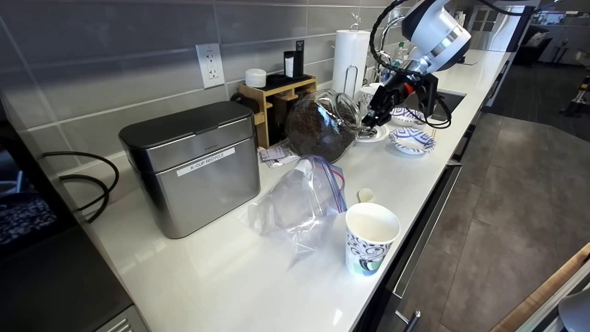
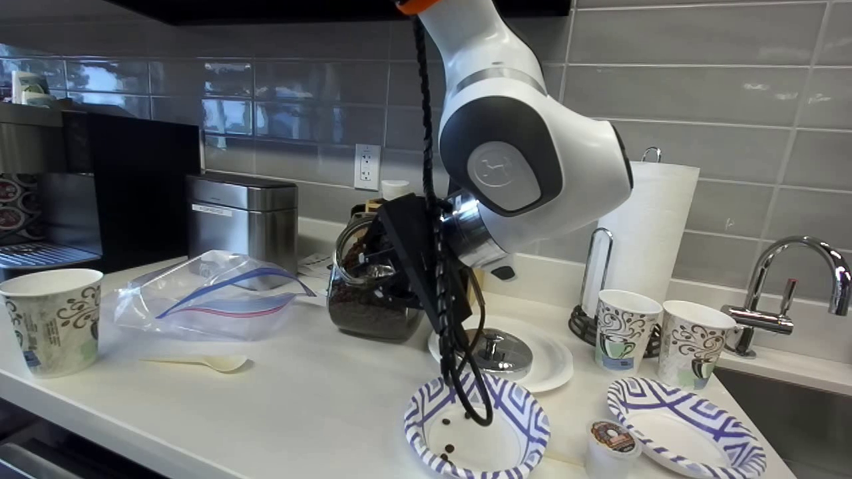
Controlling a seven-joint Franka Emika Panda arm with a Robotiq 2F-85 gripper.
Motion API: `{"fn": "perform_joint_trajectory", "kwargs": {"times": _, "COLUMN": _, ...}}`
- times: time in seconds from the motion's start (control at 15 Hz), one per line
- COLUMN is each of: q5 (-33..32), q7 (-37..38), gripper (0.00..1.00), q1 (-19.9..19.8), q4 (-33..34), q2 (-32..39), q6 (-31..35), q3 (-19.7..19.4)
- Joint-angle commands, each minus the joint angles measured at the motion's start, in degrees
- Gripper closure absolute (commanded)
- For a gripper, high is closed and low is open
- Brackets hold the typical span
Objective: Scoop up the contents in the jug and put them in the bowl
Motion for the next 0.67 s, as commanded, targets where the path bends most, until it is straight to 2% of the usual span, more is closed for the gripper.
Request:
{"fn": "perform_joint_trajectory", "kwargs": {"times": 0.0, "q5": -1.0, "q7": 1.0, "gripper": 0.35, "q1": -0.4, "q4": 0.7, "q2": 0.6, "q6": -0.5, "q3": 0.4}}
{"fn": "perform_joint_trajectory", "kwargs": {"times": 0.27, "q5": -1.0, "q7": 1.0, "gripper": 0.05, "q1": -0.1, "q4": 0.9, "q2": 0.8, "q6": -0.8, "q3": 0.9}}
{"fn": "perform_joint_trajectory", "kwargs": {"times": 0.33, "q5": -1.0, "q7": 1.0, "gripper": 0.01, "q1": 0.0, "q4": 0.9, "q2": 0.9, "q6": -0.8, "q3": 1.0}}
{"fn": "perform_joint_trajectory", "kwargs": {"times": 0.53, "q5": -1.0, "q7": 1.0, "gripper": 0.00, "q1": 0.2, "q4": 1.0, "q2": 1.0, "q6": -0.8, "q3": 1.4}}
{"fn": "perform_joint_trajectory", "kwargs": {"times": 0.6, "q5": -1.0, "q7": 0.9, "gripper": 0.17, "q1": 0.2, "q4": 1.0, "q2": 1.1, "q6": -0.9, "q3": 1.5}}
